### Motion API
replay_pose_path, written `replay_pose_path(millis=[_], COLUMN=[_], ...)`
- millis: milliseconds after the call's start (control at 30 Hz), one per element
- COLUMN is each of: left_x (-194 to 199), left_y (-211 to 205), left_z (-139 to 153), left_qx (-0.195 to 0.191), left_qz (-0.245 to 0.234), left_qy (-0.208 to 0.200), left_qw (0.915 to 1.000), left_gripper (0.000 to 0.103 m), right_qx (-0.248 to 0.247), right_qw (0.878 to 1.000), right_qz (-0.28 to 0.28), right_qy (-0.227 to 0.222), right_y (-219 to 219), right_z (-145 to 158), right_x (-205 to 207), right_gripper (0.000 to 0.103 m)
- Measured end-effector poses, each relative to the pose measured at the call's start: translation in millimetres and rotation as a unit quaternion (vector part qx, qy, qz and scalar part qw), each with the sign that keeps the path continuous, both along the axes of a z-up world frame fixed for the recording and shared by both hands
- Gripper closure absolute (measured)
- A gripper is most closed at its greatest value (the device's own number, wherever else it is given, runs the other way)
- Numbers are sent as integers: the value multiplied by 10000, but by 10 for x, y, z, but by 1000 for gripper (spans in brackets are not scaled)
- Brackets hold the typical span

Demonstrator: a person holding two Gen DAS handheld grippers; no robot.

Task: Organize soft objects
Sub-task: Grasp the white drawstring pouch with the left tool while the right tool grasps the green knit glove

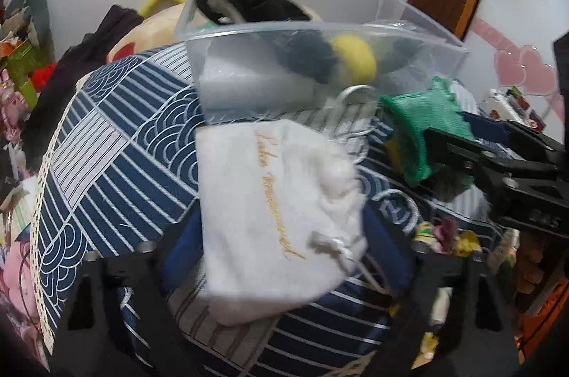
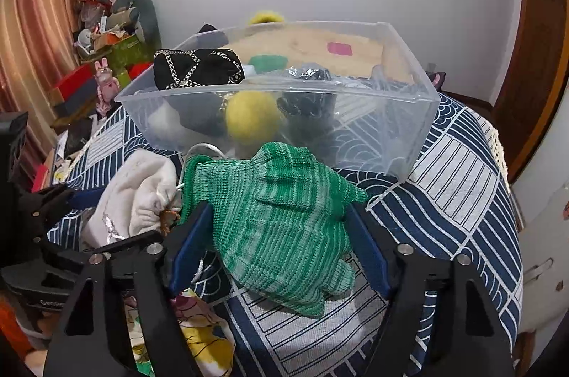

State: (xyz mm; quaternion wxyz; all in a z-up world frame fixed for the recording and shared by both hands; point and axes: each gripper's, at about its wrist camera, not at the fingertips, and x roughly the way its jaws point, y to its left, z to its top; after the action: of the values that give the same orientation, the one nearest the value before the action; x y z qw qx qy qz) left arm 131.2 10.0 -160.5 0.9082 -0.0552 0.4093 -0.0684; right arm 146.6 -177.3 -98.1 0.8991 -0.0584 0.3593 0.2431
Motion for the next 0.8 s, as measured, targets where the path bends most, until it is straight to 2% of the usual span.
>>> replay_pose_path(millis=[167,267,400,467,533,800], left_x=[-99,-154,-182,-187,-215,-292], left_y=[-153,-202,-171,-131,-80,59], left_z=[59,85,123,151,195,415], left_qx=[259,309,246,226,193,91], left_qz=[-182,-228,-171,-97,-15,159], left_qy=[-183,-239,-268,-288,-341,-641], left_qw=[9993,9990,9992,9993,9992,9978], left_gripper=[58,70,77,79,80,80], right_qx=[-62,-20,207,283,306,356], right_qw=[9999,9999,9998,9994,9992,9992], right_qz=[40,36,3,-39,-88,-183], right_qy=[-96,-120,78,205,225,75], right_y=[2,-25,-108,-140,-167,-270], right_z=[16,42,48,29,15,92], right_x=[-64,-99,-66,-33,-27,-123], right_gripper=[42,43,40,30,26,26])
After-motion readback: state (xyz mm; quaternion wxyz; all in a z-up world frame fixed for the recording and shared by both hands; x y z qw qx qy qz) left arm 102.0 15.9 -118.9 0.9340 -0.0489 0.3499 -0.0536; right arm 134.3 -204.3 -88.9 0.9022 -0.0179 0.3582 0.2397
